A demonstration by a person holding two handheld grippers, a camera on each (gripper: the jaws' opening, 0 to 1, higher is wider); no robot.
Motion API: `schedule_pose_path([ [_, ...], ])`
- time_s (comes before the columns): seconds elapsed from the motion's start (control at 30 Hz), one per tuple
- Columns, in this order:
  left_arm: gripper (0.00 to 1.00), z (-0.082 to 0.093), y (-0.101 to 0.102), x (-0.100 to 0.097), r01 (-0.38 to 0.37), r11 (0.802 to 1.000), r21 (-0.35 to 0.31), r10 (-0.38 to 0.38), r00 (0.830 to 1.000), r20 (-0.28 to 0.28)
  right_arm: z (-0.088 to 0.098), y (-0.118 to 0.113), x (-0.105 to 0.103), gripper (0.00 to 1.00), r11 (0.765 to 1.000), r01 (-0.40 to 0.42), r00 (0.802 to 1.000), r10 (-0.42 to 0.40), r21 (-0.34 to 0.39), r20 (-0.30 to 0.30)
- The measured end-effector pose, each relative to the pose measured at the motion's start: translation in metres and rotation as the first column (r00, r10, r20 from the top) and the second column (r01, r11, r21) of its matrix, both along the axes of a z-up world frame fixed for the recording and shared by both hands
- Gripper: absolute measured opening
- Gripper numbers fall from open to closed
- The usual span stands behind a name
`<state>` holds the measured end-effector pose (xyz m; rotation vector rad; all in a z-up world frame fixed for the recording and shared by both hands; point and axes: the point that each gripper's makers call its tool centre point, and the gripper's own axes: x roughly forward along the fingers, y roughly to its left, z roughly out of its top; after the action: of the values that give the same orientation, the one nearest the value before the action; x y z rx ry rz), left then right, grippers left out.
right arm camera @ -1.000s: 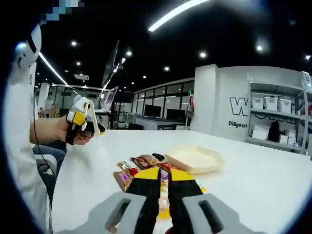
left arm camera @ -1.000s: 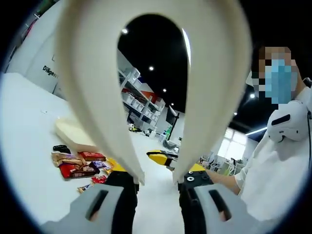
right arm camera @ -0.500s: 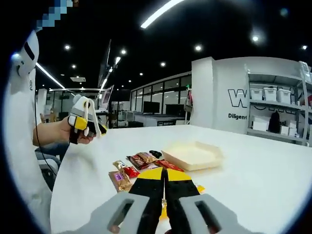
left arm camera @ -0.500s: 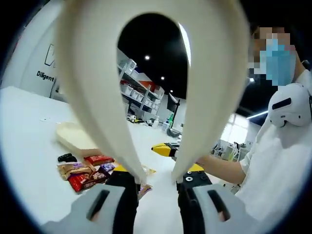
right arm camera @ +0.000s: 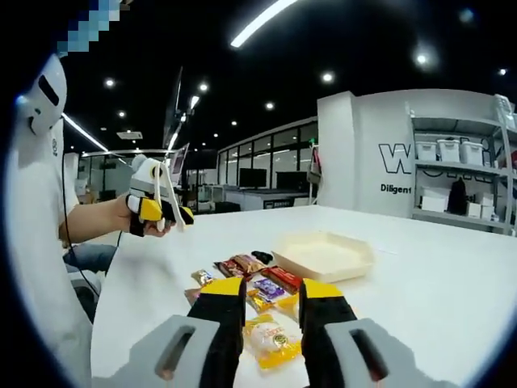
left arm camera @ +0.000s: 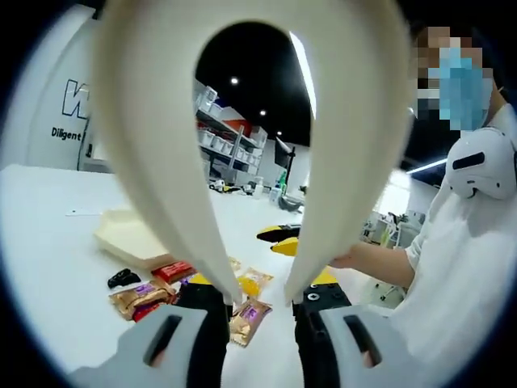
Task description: Place the target food into the container with the food tongs after gripping and lifting it, then release it inside without dropping or visibly crushing the food.
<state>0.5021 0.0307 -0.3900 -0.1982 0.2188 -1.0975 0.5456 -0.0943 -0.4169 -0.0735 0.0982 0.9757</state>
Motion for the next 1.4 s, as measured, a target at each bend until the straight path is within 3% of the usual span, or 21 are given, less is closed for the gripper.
schedule_pose_path([
  [0.5,0.28,-0.007,0.011,0.02,0.035,0.993,0.109,-0.038,0.999,0.024,-0.003,0.011,-0.003,0.51,0.999,-0.02,0.995,0.018,-0.026,-0.094],
  [0.97,0.28,-0.013,0.011,0.034,0.081,0.978,0.192,-0.088,0.996,0.029,-0.004,0.012,-0.006,0.62,0.999,-0.032,0.989,0.027,-0.033,-0.143],
  [1.4,0.27,-0.022,0.004,0.05,0.145,0.953,0.265,-0.16,0.987,0.035,-0.002,0.014,-0.011,0.71,0.998,-0.055,0.988,0.05,-0.036,-0.145],
])
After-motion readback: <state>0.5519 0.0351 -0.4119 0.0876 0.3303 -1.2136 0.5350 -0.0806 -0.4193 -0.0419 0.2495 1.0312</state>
